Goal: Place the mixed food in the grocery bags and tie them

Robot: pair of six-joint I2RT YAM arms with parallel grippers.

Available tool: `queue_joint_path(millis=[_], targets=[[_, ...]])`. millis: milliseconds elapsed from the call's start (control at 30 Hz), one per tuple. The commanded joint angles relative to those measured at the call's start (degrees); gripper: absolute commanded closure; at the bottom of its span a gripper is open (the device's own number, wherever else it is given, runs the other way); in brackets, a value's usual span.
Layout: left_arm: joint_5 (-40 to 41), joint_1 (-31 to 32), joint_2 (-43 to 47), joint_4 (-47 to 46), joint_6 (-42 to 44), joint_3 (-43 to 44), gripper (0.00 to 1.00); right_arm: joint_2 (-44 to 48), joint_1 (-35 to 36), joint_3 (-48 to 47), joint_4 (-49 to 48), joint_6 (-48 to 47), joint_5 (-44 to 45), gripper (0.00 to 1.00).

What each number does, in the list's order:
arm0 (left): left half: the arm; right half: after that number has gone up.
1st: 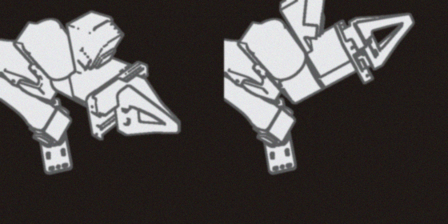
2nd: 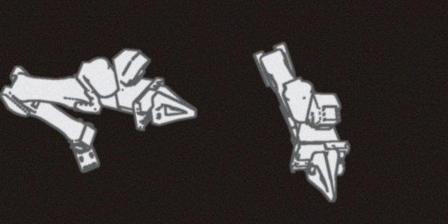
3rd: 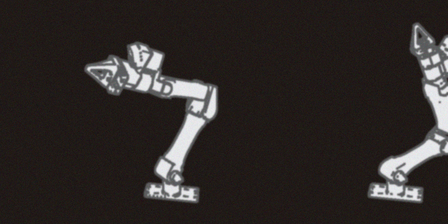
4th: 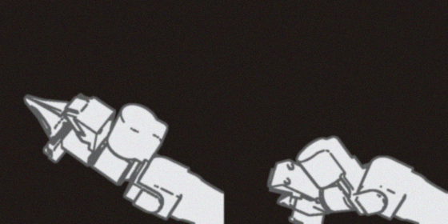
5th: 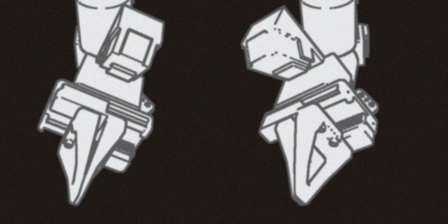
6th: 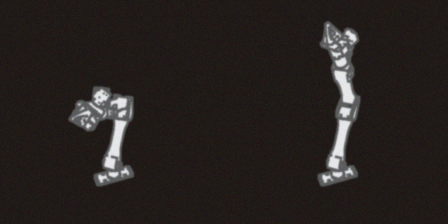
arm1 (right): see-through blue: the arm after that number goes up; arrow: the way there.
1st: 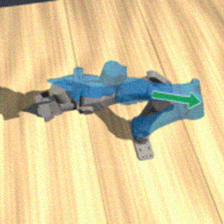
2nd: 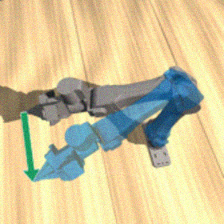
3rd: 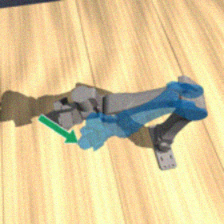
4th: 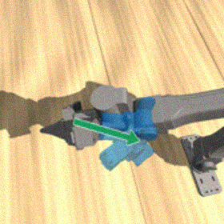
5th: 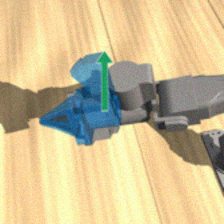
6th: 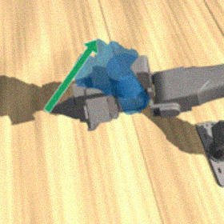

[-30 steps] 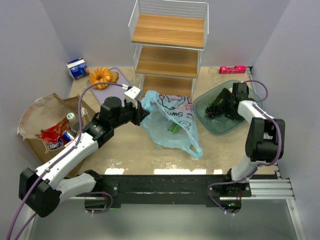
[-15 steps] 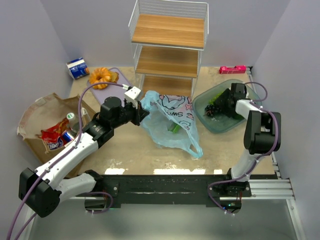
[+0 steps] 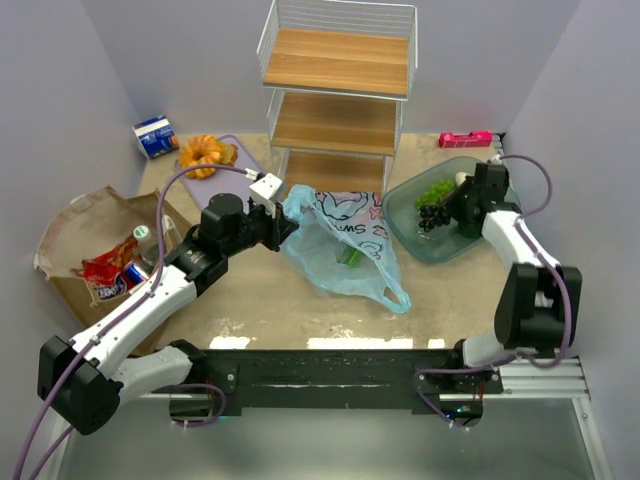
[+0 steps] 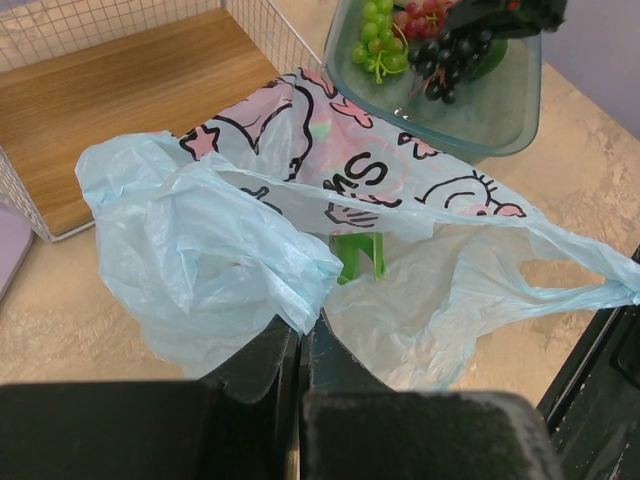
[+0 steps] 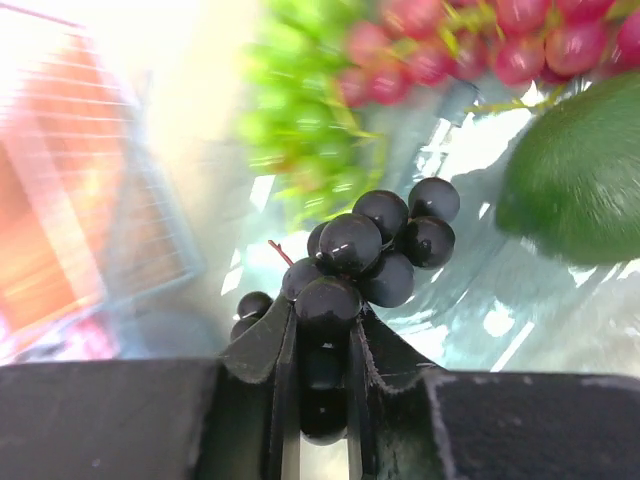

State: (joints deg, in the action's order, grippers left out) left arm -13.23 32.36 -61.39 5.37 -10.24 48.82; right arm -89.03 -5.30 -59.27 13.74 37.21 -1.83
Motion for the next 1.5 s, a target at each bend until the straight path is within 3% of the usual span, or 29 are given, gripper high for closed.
queue_joint_path(millis=[0,133,267,400,567,633,767,967,1167,1467], targets=[[-0.48,-0.19,1.09,-1.85,1.19,-0.21,1.00,12.55,0.29,1.16,-0.37,-3.46,-5.79,1.00],[-0.56,-0.10,1.27,-1.85,1.28,-0.04,1.00,23.71,3.70,6.52,-7.39,-6.79,-16.27,1.00],[-0.83,-0.19,1.36,-1.76,1.19,-0.04,1.00,32.05,16.86,7.14,-7.23,-10.49,-18.56,1.00],[-0.39,-0.10,1.01,-1.76,1.27,-0.30,1.00,38.21,21.64,9.69,-10.92,-9.79,-26.72,1.00],[-0.39,-0.19,0.30,-1.76,1.45,-0.21,1.00,39.73,27.78,9.95,-8.38,-10.23,-37.53,1.00],[-1.00,-0.10,0.04,-1.76,1.45,-0.21,1.00,39.82,30.69,11.36,-7.15,-12.76,-38.08,1.00],[-2.23,-0.19,-0.05,-2.20,1.19,-0.30,1.00,37.36,37.19,11.54,-1.26,-17.96,-35.62,1.00],[-2.85,-0.10,-0.58,-2.73,1.36,-0.74,1.00,31.31,40.98,11.45,-0.46,-17.88,-36.76,1.00],[-3.55,-0.10,-0.75,-2.99,1.80,-0.65,1.00,22.52,41.07,10.40,-1.43,-13.84,-34.22,1.00],[-5.49,-0.10,-0.23,-3.26,2.15,-0.74,1.00,10.03,38.44,2.40,-0.98,-7.07,-23.67,1.00]])
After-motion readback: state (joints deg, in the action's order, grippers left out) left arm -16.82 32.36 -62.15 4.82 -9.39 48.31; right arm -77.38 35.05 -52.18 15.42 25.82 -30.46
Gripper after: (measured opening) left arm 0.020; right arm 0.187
